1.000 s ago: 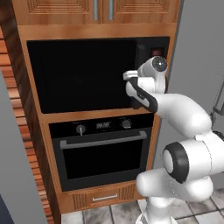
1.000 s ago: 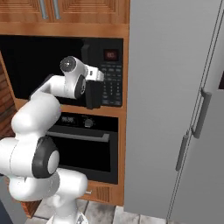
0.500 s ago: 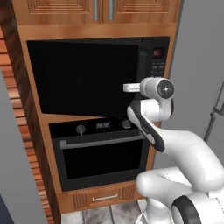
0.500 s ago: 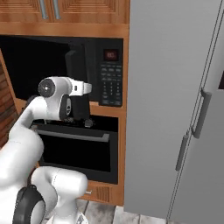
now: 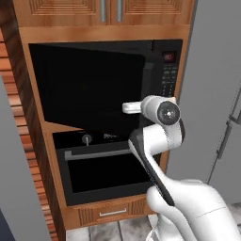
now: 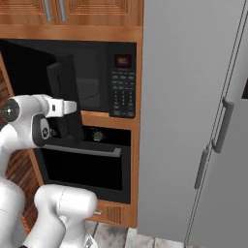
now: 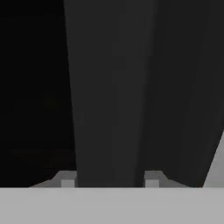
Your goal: Open the microwave door.
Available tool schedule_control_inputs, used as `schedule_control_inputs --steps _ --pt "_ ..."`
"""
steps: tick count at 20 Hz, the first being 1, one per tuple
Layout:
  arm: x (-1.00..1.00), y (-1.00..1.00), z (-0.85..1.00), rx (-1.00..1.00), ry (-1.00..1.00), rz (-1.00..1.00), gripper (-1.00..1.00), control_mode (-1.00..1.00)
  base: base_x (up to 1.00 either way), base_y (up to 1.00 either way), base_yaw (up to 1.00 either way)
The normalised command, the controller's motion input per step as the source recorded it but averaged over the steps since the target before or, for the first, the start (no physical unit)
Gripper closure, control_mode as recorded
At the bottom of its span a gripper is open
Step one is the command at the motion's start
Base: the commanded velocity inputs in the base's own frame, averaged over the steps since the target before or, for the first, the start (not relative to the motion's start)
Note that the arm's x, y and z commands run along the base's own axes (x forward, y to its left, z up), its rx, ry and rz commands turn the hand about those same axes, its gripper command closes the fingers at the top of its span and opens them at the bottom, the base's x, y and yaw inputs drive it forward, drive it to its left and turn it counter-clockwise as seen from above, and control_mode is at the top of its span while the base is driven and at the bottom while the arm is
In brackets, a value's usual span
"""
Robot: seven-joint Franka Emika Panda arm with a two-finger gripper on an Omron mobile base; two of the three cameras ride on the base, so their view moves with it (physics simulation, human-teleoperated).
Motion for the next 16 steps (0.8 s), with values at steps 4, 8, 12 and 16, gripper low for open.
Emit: schedule_control_inputs --steps 4,8,12,16 --pt "-0.90 0.73 0.51 -0.14 0.01 0.00 -1.00 -1.00 0.00 0.00 0.00" --pt "-1.00 0.09 -0.23 -0.12 0.00 0.08 -1.00 -1.00 0.00 0.00 0.00" --pt "-1.00 -0.13 -0.07 -0.02 -0.07 0.01 -1.00 -1.00 0.00 0.00 0.00" --pt "-1.00 -0.43 0.02 0.00 -0.03 -0.01 -1.00 -1.00 0.00 0.00 0.00"
